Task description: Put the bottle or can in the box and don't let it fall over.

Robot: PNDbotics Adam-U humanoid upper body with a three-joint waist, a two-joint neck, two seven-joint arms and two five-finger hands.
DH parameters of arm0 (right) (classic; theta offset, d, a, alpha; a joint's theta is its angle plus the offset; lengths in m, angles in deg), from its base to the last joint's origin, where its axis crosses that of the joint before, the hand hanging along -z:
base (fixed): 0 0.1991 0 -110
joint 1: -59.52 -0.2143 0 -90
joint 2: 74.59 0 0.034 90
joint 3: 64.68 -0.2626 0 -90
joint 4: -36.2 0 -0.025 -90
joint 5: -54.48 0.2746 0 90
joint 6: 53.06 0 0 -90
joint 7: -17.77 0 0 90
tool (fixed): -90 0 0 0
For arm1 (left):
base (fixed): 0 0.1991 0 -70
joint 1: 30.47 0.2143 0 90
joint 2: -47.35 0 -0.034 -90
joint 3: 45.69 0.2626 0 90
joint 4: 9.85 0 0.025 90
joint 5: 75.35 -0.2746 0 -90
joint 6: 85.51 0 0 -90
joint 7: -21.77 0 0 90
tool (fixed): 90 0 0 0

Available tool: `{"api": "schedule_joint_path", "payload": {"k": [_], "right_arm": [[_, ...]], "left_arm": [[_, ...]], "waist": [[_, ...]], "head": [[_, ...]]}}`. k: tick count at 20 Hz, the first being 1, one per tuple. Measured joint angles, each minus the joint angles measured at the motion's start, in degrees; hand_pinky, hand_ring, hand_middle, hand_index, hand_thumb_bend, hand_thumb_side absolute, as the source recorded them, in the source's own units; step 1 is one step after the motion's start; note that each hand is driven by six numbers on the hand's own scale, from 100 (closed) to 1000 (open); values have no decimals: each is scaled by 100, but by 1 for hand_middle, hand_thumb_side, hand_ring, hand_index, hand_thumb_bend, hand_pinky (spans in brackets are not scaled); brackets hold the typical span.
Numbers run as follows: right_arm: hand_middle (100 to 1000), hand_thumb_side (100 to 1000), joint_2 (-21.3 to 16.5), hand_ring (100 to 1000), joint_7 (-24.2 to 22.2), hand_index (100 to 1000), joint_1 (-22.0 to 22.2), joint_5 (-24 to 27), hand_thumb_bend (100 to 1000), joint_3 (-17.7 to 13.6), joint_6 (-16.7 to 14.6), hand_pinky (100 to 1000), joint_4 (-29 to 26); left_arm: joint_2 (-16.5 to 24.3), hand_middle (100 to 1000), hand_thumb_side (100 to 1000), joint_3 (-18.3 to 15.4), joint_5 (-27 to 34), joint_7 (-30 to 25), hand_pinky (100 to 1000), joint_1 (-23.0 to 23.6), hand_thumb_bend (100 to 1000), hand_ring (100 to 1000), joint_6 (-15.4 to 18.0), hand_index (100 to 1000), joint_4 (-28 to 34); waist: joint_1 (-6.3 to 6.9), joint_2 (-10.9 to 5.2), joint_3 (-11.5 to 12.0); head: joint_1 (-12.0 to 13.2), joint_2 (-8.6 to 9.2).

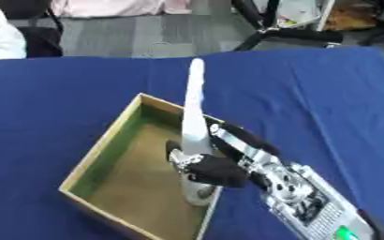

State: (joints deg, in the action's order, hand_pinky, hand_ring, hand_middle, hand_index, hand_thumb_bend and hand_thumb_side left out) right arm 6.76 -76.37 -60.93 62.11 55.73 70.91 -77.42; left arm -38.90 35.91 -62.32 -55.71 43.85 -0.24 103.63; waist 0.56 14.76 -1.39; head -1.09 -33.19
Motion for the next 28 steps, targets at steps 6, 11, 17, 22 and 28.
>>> {"api": "schedule_joint_path", "payload": {"k": [6,11,17,22,28], "right_arm": [[1000,425,-64,1000,-8,1000,84,47,100,-6,-144,1000,0],[1000,200,-116,1000,-28,1000,161,49,100,-40,-146,1000,0],[1000,201,-138,1000,112,1000,226,140,100,-91,69,1000,0],[1000,201,-182,1000,279,1000,280,275,100,-154,84,1000,0],[1000,200,-259,1000,382,1000,363,375,100,-233,-15,1000,0]], "left_arm": [[0,1000,596,0,-3,1,1000,1,100,1000,-1,787,0],[1,1000,596,0,-6,1,1000,3,100,1000,-1,787,0],[1,1000,596,0,-9,1,1000,8,100,1000,-1,787,0],[2,1000,596,0,-24,2,1000,11,100,1000,-1,786,0],[5,1000,596,0,-35,7,1000,29,100,1000,1,786,0]], "waist": [[3,0,-11],[6,0,-22],[12,0,-32],[12,0,-38],[7,0,-42]], "head": [[0,9],[0,12],[0,14],[0,14],[0,14]]}}
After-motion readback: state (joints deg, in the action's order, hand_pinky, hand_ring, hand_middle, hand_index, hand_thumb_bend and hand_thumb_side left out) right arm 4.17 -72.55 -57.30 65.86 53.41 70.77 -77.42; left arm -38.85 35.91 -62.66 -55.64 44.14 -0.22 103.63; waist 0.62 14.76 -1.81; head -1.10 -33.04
